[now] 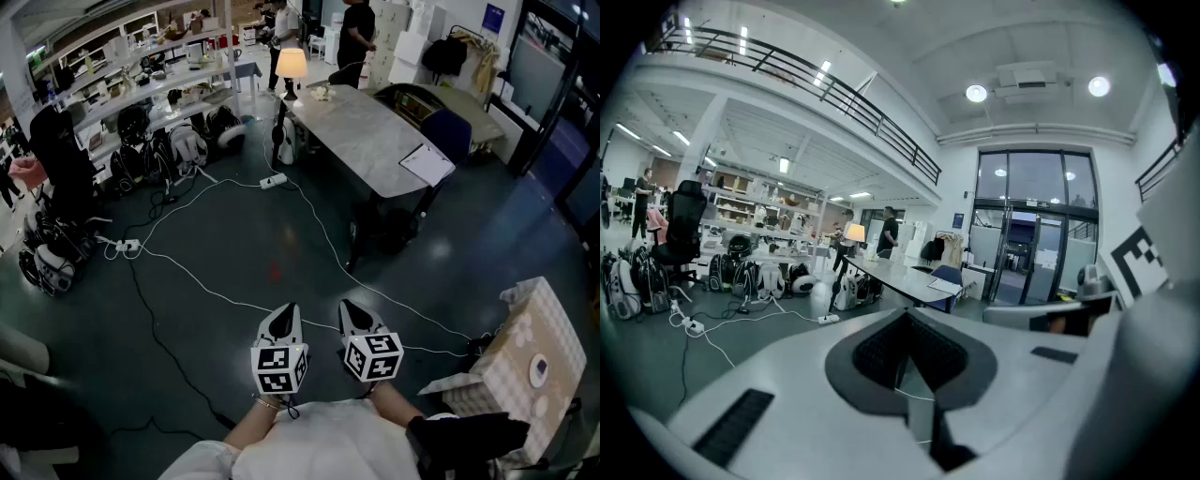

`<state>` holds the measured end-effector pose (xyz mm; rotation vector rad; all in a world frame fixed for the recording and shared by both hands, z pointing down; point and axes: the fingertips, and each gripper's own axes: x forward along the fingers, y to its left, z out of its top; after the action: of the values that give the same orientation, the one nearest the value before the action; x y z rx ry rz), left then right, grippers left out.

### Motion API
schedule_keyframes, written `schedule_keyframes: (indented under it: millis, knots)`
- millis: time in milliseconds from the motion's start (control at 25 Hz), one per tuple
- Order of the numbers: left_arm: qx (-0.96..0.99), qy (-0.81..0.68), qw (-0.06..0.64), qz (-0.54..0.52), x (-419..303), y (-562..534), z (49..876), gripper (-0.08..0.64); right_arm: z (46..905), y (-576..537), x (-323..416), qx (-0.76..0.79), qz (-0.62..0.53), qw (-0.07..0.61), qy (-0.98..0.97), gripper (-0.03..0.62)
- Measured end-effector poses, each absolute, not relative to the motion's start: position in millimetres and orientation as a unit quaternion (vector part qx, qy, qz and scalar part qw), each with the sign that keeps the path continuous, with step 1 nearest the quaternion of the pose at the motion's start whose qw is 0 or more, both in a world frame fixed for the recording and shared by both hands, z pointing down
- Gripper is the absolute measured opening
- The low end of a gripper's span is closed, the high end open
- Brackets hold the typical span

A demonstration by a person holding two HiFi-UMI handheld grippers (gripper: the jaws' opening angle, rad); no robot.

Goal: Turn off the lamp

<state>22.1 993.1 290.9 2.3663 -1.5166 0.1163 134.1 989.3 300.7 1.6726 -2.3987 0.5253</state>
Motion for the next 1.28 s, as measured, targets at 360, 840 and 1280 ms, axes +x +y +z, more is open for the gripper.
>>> schedule_keyframes:
  millis: [360, 840, 1280]
  knots:
    - [0.829, -0.533, 0.161, 0.040, 3.0, 975.2, 290.6, -0.005, 303.4, 970.4, 117.3, 0.561, 0.179, 0.085, -0.804, -0.002]
    - [0.825, -0.535, 0.177, 0.039, -46.4, 933.4, 304.8, -0.003, 312.4, 924.7, 69.0, 0.559, 0.193, 0.083, -0.802, -0.002]
    - [0.832, -0.526, 0.171, 0.047, -104.7, 881.5, 301.9, -0.003, 309.8, 884.0, 26.1, 0.577, 0.210, 0.080, -0.785, -0.002]
